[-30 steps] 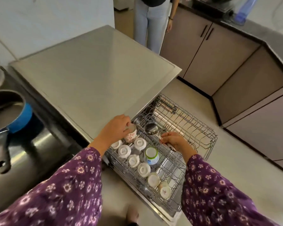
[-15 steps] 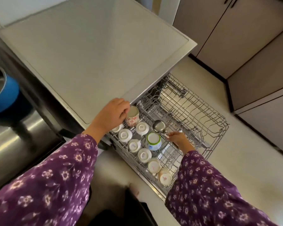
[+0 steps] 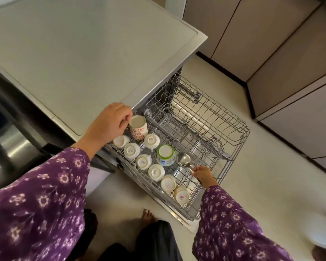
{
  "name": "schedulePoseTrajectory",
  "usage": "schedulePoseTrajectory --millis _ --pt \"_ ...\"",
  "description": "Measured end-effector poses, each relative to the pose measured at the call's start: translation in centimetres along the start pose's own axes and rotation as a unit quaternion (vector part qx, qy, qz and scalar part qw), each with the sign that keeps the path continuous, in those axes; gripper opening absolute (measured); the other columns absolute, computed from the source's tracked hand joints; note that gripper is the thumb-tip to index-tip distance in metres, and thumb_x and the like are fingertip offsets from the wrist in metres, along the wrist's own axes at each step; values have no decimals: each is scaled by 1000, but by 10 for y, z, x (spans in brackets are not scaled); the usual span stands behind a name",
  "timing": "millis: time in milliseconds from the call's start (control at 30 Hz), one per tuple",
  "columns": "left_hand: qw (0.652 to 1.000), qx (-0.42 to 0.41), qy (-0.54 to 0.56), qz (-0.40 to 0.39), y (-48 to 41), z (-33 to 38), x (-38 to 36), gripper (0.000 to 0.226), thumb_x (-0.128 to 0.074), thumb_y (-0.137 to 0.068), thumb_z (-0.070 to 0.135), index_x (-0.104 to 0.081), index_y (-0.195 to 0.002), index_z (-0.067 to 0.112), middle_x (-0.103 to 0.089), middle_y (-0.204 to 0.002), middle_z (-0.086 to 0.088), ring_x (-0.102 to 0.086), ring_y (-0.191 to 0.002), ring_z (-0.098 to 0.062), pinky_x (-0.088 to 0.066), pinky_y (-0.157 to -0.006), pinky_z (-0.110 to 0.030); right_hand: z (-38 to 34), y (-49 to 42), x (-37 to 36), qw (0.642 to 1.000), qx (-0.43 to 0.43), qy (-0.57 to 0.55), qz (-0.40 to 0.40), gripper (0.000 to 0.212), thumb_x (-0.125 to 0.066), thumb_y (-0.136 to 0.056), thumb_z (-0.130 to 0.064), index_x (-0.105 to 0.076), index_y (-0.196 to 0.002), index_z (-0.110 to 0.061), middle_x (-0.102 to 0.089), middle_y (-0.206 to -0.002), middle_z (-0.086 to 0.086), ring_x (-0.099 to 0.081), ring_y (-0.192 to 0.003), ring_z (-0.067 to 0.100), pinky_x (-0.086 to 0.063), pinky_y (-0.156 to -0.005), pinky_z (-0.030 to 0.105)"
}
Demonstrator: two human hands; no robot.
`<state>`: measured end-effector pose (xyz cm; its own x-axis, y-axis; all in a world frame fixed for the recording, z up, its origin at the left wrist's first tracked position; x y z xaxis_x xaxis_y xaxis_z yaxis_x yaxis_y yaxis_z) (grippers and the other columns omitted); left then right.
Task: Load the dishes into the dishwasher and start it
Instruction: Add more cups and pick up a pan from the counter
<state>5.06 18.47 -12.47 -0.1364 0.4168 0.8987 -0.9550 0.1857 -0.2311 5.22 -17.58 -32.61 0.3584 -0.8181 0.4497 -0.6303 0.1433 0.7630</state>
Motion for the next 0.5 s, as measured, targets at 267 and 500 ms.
schedulePoseTrajectory --millis 267,500 --pt "1000 8 6 -4 2 -2 -1 16 -60 -79 -6 -55 -79 9 -52 -74 -1 -46 -73 -17 -42 -69 -29 10 -16 -5 991 26 113 68 17 -61 -86 -3 -69 -101 -7 -65 -100 7 -59 -91 19 -52 -86 32" --pt "998 40 43 7 14 5 7 12 -64 -81 0 -55 -82 9 -53 -76 0 -48 -72 -13 -37 -68 -16 2 11 -2 984 41 163 64 35 -46 -90 8 -58 -120 -6 -56 -101 7 -49 -66 10 -41 -53 16"
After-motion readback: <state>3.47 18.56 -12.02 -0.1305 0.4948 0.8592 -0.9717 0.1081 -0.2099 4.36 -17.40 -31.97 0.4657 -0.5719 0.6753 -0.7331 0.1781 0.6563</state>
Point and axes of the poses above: each hand's wrist, its own y-axis away from the middle knuckle, its own x-axis out of the back of the hand, z = x × y, the point moved 3 cm from there along -y, towards the middle knuckle
